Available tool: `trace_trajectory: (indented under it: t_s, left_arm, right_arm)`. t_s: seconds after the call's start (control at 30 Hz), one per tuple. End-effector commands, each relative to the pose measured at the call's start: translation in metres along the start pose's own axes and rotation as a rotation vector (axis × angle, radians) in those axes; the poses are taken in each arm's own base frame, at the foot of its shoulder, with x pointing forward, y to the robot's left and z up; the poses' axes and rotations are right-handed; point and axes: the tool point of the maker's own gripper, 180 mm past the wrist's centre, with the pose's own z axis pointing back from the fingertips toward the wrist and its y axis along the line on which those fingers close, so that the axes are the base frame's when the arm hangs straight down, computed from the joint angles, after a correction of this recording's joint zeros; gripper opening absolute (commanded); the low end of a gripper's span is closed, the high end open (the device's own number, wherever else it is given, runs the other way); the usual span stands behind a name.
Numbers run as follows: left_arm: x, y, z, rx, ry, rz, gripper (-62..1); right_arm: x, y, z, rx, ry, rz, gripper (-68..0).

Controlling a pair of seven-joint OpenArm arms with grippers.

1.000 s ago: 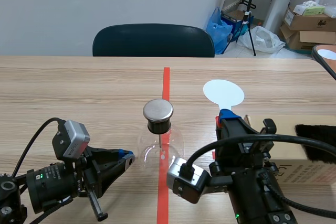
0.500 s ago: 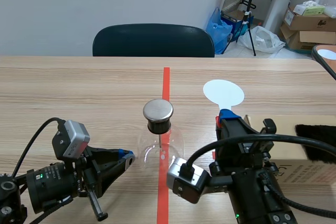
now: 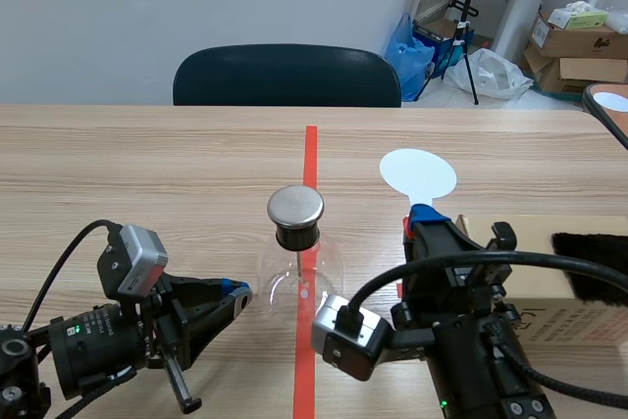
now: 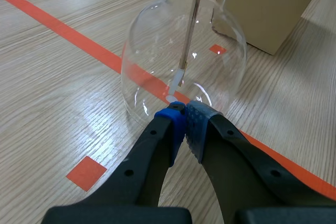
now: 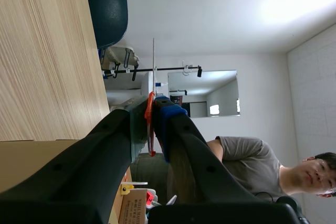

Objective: Do the electroscope experiment

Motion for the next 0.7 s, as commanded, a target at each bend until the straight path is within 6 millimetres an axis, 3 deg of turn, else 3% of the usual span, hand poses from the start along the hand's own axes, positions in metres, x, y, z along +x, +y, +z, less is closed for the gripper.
trace_trajectory:
  t_s: [0.0, 0.67]
  left_arm:
    - [0.0134, 0.0021, -0.0034, 0.000, -0.048, -0.005, -57.7]
    - [0.0140, 0.0056, -0.0034, 0.020, -0.051, -0.022, -57.7]
  right_arm:
    - [-0.0020, -0.0091, -0.0060, -0.034, 0.004, 0.001, -65.6]
    - [-0.0006, -0.0172, -0.0050, -0.047, -0.019, -0.001, -65.6]
